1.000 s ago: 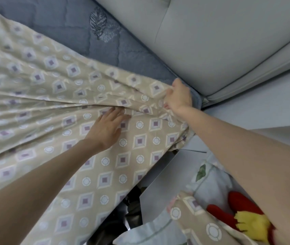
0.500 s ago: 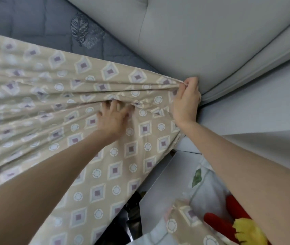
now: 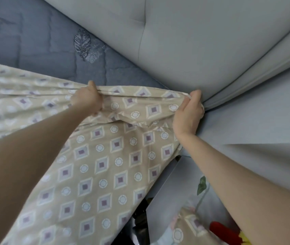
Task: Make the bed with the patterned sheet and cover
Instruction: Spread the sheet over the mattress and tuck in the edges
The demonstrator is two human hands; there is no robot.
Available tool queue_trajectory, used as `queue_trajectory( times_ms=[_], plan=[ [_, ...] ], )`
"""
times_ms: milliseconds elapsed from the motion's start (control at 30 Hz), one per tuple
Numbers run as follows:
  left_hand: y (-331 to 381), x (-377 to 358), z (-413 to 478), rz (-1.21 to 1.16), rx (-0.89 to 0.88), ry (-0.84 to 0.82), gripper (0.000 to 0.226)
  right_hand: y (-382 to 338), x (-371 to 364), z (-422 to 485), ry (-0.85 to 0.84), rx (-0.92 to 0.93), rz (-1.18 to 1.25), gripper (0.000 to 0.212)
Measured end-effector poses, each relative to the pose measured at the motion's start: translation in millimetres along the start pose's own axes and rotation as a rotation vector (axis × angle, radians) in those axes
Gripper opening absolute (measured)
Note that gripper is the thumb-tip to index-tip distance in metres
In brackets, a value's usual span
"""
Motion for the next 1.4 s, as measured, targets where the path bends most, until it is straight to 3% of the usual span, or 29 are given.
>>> queue_trajectory(
  times_ms=[167, 333, 400, 467, 533, 767, 867, 1000, 1100, 1267, 1400],
  plan=[
    [30, 24, -5, -0.260, 0.026, 0.126, 0.016, -8, 8, 0, 0.000, -0.161, 0.066, 0.011],
    [59, 60, -2, -0.276, -0.115, 0.222, 0.019, -5, 11, 12, 0.082, -0.254, 0.089, 0.010],
    [75, 64, -1, -0.283, -0.207, 0.189, 0.012, 2, 18, 18, 0.158, -0.290, 0.076, 0.010],
    [89, 62, 3, -0.311, -0.262, 0.160, 0.024, 9, 24, 22, 0.185, -0.302, 0.082, 0.015],
    [94, 59, 9, -0.331, -0.280, 0.127, 0.030, 13, 26, 26, 0.173, -0.303, 0.086, 0.018],
    [78, 38, 17, -0.467, -0.283, -0.140, 0.015, 13, 24, 23, 0.188, -0.308, 0.066, 0.021],
    [77, 27, 14, -0.636, -0.253, -0.249, 0.027, 15, 23, 19, 0.143, -0.301, 0.074, 0.020],
    [89, 27, 6, -0.747, -0.302, -0.255, 0.072, 17, 22, 18, 0.084, -0.251, 0.103, 0.017],
    [85, 29, -1, -0.682, -0.363, -0.180, 0.092, 19, 24, 10, 0.029, -0.155, 0.130, 0.020],
    [61, 10, -40, -0.513, -0.521, -0.058, 0.094, 25, 22, -28, -0.085, 0.019, 0.074, 0.067],
    [29, -33, -84, -0.247, -0.587, -0.023, 0.077, 29, 19, -76, -0.181, 0.096, -0.010, 0.060]
  ],
)
Point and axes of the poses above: each hand's wrist, its own z-axis towards the middle knuckle, its own x-axis out of the back of the hand, y = z × x, the point moved 2 cm from there along z, towards the middle knuckle
